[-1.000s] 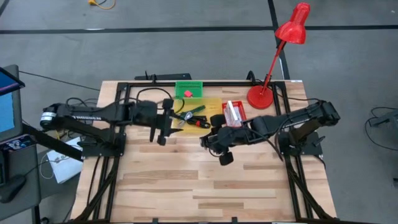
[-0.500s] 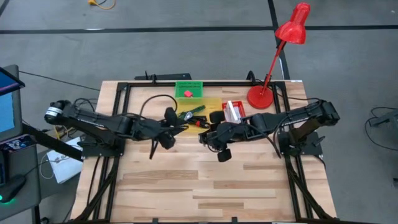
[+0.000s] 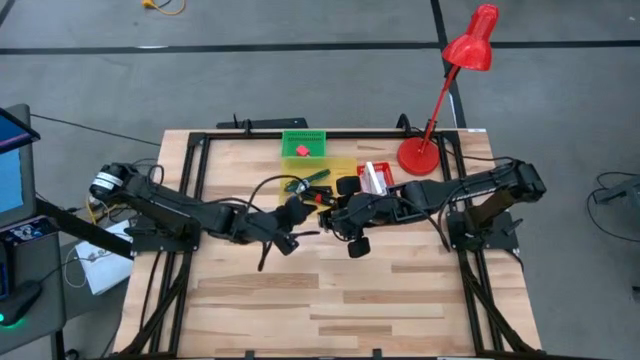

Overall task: Pick and place items into bin
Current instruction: Put the black charger adapter into the green bin

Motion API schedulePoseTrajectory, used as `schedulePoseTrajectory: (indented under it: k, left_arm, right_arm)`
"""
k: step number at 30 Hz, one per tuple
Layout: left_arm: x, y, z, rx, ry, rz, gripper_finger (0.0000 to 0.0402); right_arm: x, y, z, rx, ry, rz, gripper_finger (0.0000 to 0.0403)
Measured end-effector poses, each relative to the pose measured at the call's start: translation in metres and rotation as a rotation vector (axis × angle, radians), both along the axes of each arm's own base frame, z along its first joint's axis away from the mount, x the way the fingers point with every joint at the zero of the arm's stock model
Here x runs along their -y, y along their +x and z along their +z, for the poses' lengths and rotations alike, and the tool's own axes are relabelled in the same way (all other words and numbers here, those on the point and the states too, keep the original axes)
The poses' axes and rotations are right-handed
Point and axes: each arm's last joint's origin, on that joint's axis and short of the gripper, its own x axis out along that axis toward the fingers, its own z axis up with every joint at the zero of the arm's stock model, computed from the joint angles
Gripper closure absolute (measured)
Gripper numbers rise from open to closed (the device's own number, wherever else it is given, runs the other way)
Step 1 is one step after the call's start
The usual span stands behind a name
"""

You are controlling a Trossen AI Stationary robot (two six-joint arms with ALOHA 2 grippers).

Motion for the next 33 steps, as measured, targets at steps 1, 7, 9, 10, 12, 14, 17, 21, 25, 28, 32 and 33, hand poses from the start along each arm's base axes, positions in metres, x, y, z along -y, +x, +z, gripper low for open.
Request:
schedulePoseTrajectory:
  k: [1, 7, 9, 10, 12, 14, 17, 21, 25, 28, 32, 33]
  left_arm:
    - [0.001, 0.0, 0.001, 0.007, 0.012, -0.009, 0.0214]
    - [0.005, 0.002, 0.012, 0.083, 0.074, -0.01, 0.0214]
    - [0.008, 0.001, 0.013, 0.071, 0.107, -0.027, 0.0214]
    - [0.009, 0.001, 0.012, 0.062, 0.12, -0.039, 0.0214]
    - [0.012, 0.001, 0.012, 0.056, 0.134, -0.057, 0.0214]
    - [0.014, 0.0, 0.012, 0.051, 0.143, -0.068, 0.0214]
    - [0.018, -0.001, 0.012, 0.043, 0.162, -0.088, 0.0214]
    - [0.022, -0.002, 0.012, 0.025, 0.199, -0.123, 0.0214]
    - [0.023, -0.002, 0.012, 0.013, 0.219, -0.167, 0.0214]
    - [0.023, -0.001, 0.012, -0.001, 0.243, -0.198, 0.0214]
    - [0.022, -0.001, 0.011, -0.019, 0.28, -0.212, 0.0214]
    - [0.021, -0.001, 0.011, -0.023, 0.284, -0.212, 0.0214]
  right_arm:
    - [0.0, 0.0, 0.0, 0.0, 0.0, 0.0, 0.0245]
    - [0.0, 0.0, 0.0, -0.004, -0.001, -0.001, 0.0245]
    - [0.002, 0.0, 0.0, -0.004, 0.0, -0.006, 0.0245]
    - [0.002, 0.0, 0.0, -0.004, 0.0, -0.006, 0.0245]
    - [0.002, 0.0, 0.0, -0.003, 0.0, -0.006, 0.0245]
    - [0.002, 0.0, 0.0, -0.003, 0.0, -0.006, 0.0245]
    - [0.002, 0.0, 0.0, -0.001, 0.0, -0.006, 0.0245]
    - [0.002, 0.0, 0.0, 0.0, 0.0, -0.006, 0.0245]
    - [0.002, 0.001, 0.0, 0.003, 0.001, -0.006, 0.0245]
    - [0.002, 0.001, 0.001, 0.009, 0.006, -0.002, 0.0245]
    - [0.001, 0.002, 0.002, 0.024, 0.024, 0.014, 0.0245]
    - [0.001, 0.002, 0.002, 0.028, 0.026, 0.016, 0.0245]
